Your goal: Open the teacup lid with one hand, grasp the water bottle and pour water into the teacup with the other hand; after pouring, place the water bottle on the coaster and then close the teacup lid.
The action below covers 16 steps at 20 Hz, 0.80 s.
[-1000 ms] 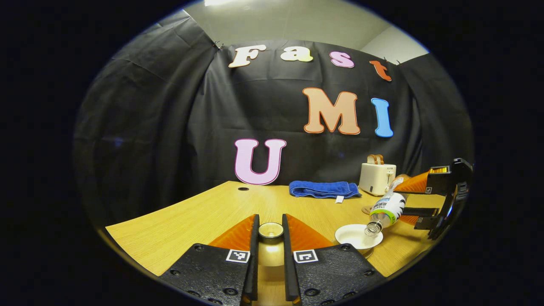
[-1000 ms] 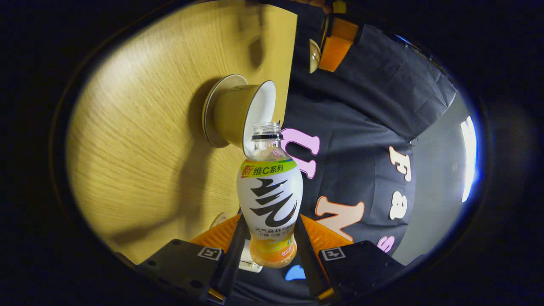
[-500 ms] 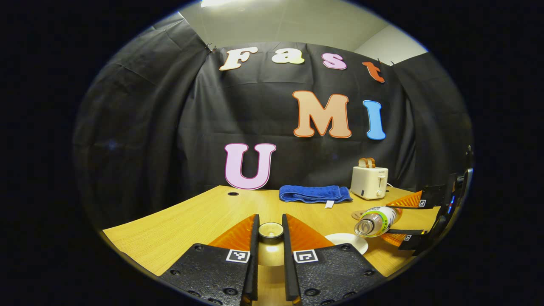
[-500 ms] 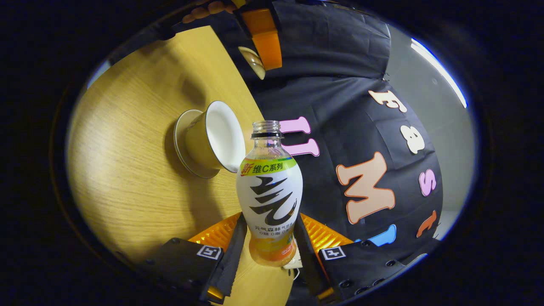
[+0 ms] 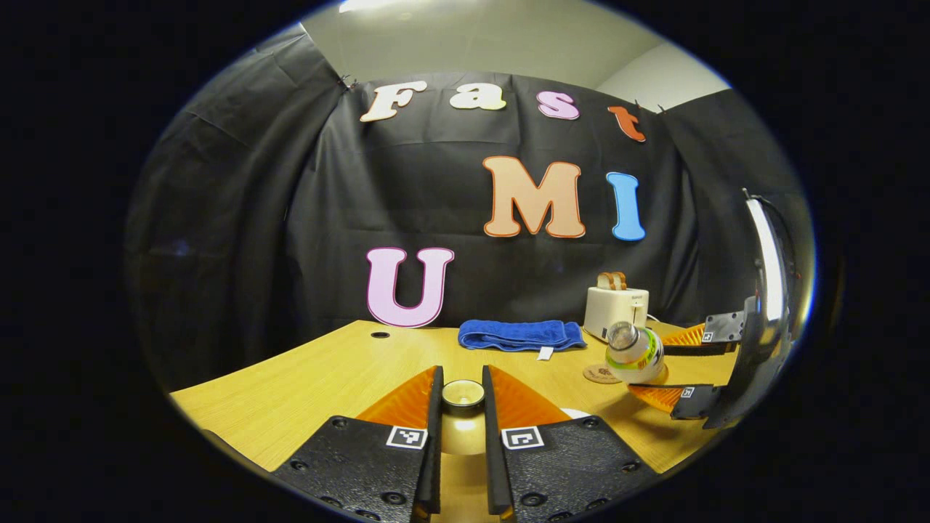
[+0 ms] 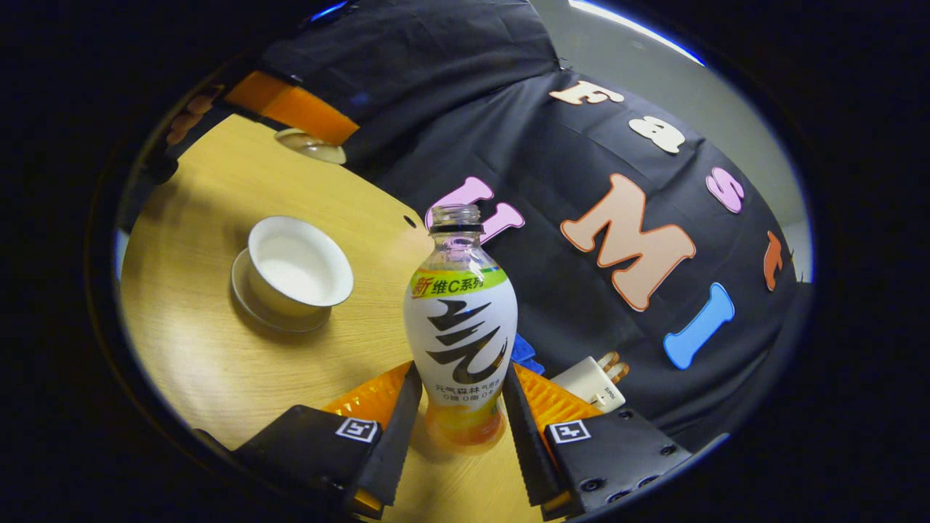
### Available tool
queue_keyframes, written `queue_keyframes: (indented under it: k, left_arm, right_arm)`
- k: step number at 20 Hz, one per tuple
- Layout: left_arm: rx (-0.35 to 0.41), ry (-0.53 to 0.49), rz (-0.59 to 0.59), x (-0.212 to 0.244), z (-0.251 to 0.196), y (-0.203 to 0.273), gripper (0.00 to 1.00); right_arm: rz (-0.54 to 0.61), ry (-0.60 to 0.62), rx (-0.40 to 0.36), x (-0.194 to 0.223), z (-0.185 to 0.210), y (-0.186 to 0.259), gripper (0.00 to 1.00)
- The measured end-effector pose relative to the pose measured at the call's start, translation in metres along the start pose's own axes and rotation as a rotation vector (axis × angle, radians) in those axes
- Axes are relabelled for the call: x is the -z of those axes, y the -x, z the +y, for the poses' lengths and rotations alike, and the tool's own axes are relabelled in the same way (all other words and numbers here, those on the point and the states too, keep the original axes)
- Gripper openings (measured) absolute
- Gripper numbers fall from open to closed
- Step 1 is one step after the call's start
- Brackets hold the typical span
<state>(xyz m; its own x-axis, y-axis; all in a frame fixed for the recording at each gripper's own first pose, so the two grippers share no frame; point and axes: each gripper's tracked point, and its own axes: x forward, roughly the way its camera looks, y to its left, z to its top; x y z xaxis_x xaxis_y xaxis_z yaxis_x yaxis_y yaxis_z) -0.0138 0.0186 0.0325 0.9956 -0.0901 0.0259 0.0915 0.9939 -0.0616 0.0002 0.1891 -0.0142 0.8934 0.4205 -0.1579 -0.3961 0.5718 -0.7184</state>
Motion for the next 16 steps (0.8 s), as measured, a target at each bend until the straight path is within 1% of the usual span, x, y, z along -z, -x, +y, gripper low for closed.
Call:
queue_keyframes:
  k: [7, 10, 13, 16]
  left_arm:
    - [0.047, 0.007, -0.007, -0.006, -0.018, -0.003, 0.22]
    - [0.066, 0.016, -0.014, -0.008, -0.024, -0.002, 0.23]
    - [0.082, 0.022, -0.015, -0.01, -0.031, -0.002, 0.23]
    - [0.089, 0.021, -0.016, -0.01, -0.032, -0.002, 0.22]
  right_arm:
    - [-0.013, -0.318, 0.052, 0.002, -0.031, -0.026, 0.7]
    - [-0.022, -0.417, 0.087, 0.005, -0.047, -0.042, 0.71]
    - [-0.025, -0.505, 0.127, 0.011, -0.066, -0.061, 0.69]
    - [-0.031, -0.625, 0.173, 0.02, -0.083, -0.078, 0.7]
